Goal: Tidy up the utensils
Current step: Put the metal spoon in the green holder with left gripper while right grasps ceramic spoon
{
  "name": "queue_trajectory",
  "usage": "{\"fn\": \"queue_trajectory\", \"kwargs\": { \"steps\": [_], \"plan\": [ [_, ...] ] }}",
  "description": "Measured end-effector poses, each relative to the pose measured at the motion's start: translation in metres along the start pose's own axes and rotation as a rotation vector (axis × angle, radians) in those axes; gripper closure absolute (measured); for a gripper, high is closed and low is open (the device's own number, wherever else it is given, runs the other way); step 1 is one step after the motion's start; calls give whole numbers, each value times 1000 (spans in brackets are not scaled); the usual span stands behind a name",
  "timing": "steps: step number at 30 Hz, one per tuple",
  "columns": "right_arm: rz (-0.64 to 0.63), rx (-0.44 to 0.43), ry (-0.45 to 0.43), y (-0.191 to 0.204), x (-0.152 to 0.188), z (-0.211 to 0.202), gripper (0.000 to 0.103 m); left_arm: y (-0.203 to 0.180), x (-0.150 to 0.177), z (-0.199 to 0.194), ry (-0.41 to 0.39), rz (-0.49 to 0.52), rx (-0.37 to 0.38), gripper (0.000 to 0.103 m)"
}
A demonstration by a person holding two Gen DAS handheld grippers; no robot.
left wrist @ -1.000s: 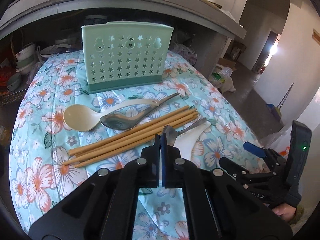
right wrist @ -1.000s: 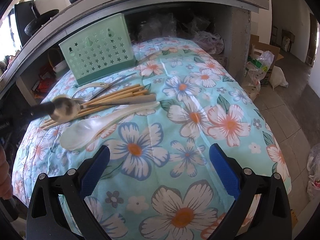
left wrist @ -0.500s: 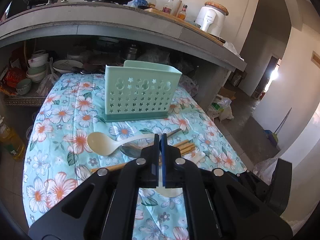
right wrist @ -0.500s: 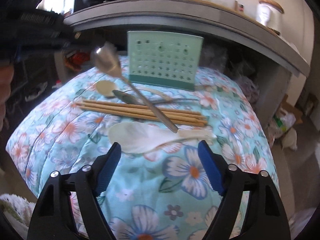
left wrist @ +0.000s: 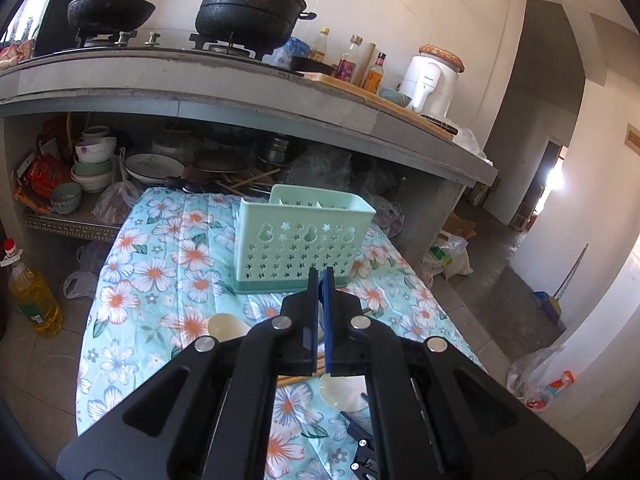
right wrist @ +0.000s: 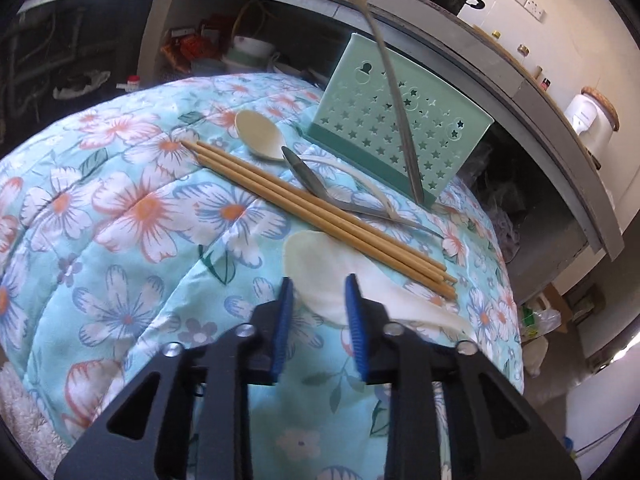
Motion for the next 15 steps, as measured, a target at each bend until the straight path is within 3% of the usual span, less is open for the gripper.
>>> {"fn": "queue_trajectory", "kwargs": {
  "steps": [2,6,15],
  "plan": [
    [2,-7,-1,0,0,-1,98,0,-4,-4,-15,-1,-6,102],
    [26,-7,-36,-7,3,-13,100,-5,-14,-13,-52,17,-24,102],
    [207,-117,-145,-70,7,-57,103,-11,-67,-31,-144,43,-38,102]
  ]
}}
Point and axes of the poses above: each gripper's, at about its wrist camera, not at the fingertips, and z roughly the way its jaws point, y to its left, x to its underside, the point moved 1 cm from there along z, roughly the way its jaws point, and after that the axes turned 6 degrees about y, right-handed, at the moved point
